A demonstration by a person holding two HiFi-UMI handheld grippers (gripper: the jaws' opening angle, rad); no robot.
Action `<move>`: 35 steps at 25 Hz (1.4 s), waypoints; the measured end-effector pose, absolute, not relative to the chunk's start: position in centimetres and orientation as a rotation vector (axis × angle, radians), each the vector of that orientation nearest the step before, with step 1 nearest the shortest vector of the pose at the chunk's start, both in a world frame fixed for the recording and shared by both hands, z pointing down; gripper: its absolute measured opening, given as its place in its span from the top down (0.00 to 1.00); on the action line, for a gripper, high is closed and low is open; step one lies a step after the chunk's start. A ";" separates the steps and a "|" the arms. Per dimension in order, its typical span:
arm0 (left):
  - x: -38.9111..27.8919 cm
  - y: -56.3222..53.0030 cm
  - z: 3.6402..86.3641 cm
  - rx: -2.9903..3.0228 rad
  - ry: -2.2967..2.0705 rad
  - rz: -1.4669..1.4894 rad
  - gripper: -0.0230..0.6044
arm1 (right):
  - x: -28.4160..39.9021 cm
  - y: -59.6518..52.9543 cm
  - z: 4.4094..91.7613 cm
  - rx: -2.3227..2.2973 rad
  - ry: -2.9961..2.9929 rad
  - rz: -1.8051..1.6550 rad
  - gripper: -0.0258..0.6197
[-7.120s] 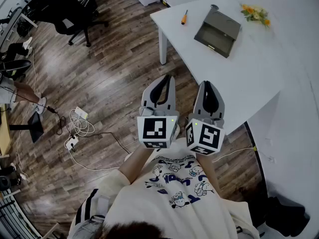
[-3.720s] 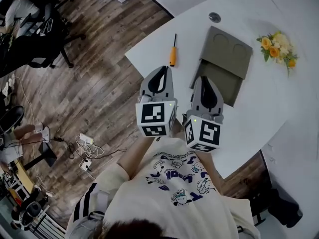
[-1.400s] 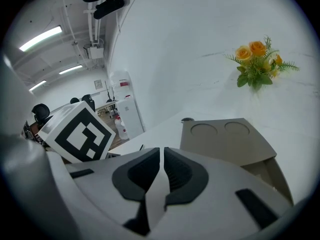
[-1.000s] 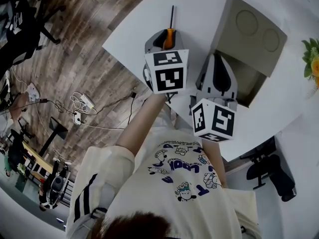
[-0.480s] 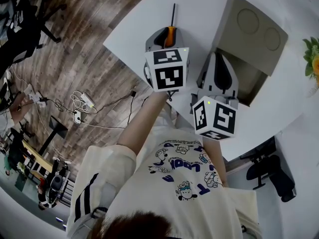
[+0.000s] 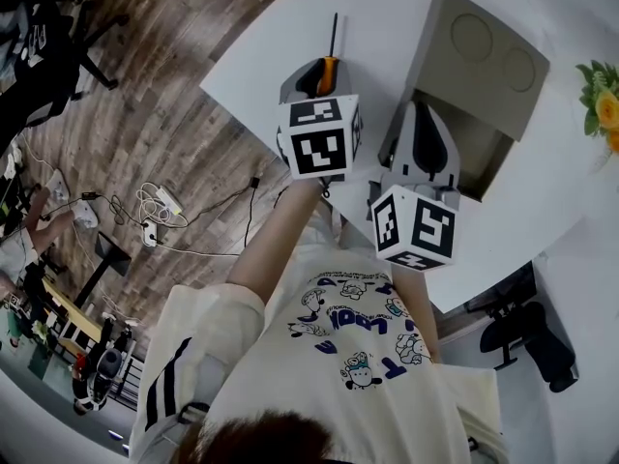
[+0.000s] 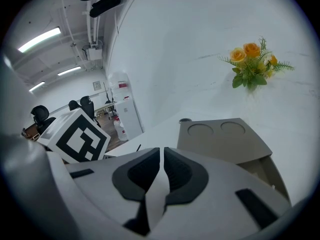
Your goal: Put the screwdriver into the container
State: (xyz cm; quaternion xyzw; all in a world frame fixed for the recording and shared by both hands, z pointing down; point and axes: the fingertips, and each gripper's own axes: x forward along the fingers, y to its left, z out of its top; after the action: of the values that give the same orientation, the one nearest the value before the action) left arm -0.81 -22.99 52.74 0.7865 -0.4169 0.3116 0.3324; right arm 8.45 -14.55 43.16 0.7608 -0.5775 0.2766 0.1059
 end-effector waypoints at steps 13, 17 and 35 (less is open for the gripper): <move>-1.2 -21.6 48.8 2.145 -1.083 0.737 0.82 | 7.8 -13.1 41.3 2.291 -1.716 0.747 0.89; -1.6 -21.2 47.3 2.164 -1.082 0.707 0.82 | 7.4 -12.3 40.3 2.308 -1.716 0.721 0.89; -0.4 -17.6 42.0 2.311 -0.954 0.672 0.82 | 7.6 -8.2 36.3 2.461 -1.613 0.630 0.89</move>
State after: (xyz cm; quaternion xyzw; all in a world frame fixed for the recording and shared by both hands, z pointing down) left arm -0.42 -17.64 42.03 0.8589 -0.3543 0.2498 0.2727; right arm 7.62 -8.16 36.34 0.8161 -0.5348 0.2088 0.0664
